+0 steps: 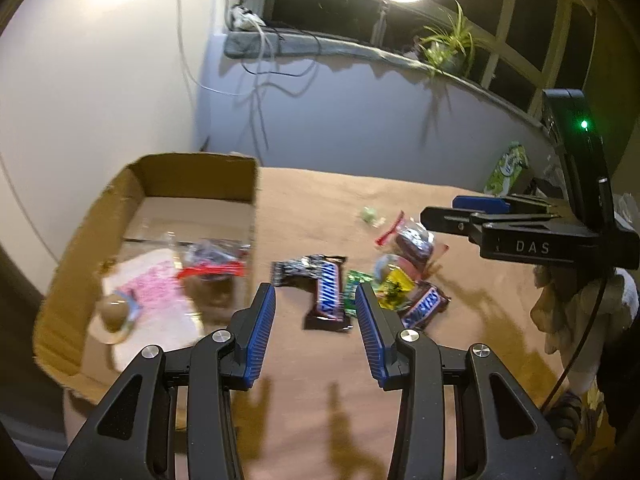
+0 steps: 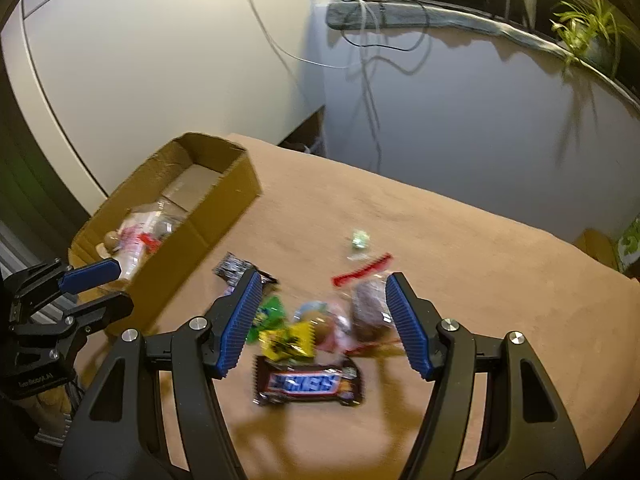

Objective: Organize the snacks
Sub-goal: 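Grasp a second cookie bag with the right gripper while the left grasps a Snickers bar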

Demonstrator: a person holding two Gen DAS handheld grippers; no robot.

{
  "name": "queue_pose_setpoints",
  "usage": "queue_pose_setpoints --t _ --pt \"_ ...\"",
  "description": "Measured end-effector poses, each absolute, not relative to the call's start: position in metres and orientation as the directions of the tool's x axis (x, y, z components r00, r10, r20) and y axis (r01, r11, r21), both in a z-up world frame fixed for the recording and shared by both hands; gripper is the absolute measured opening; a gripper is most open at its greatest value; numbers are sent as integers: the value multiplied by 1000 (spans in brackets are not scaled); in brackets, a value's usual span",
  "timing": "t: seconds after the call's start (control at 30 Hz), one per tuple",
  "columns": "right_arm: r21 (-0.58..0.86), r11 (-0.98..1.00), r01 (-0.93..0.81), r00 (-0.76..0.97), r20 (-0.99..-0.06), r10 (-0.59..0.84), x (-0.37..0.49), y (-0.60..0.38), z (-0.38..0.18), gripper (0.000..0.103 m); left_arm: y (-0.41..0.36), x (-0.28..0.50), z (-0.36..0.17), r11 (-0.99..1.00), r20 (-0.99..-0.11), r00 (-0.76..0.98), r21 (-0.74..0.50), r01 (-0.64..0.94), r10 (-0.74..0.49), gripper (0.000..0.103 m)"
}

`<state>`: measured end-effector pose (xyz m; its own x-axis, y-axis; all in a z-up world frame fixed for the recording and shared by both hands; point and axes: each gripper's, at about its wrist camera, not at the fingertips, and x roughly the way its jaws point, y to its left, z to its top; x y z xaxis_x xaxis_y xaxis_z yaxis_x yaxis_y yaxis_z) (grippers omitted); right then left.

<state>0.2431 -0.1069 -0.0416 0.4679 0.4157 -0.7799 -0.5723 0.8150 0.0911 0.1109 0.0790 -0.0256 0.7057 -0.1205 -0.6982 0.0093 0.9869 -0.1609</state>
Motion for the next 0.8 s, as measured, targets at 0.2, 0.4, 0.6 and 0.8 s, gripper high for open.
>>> queue_pose_setpoints --t 0.2,0.4,0.6,0.8 --pt "97 831 -547 463 -792 397 254 -133 -51 67 55 127 -38 987 -722 678 -157 37 -140 40" --pt "118 834 -539 437 -807 397 267 -146 -66 67 45 146 -54 990 -754 646 -140 26 -123 40" --pt "132 824 -551 411 -816 406 275 -143 -79 67 48 156 -66 991 -773 626 -134 -2 -103 40" --pt "135 809 -572 381 -830 407 281 -130 -92 67 49 161 -74 992 -788 610 -121 -18 -85 40"
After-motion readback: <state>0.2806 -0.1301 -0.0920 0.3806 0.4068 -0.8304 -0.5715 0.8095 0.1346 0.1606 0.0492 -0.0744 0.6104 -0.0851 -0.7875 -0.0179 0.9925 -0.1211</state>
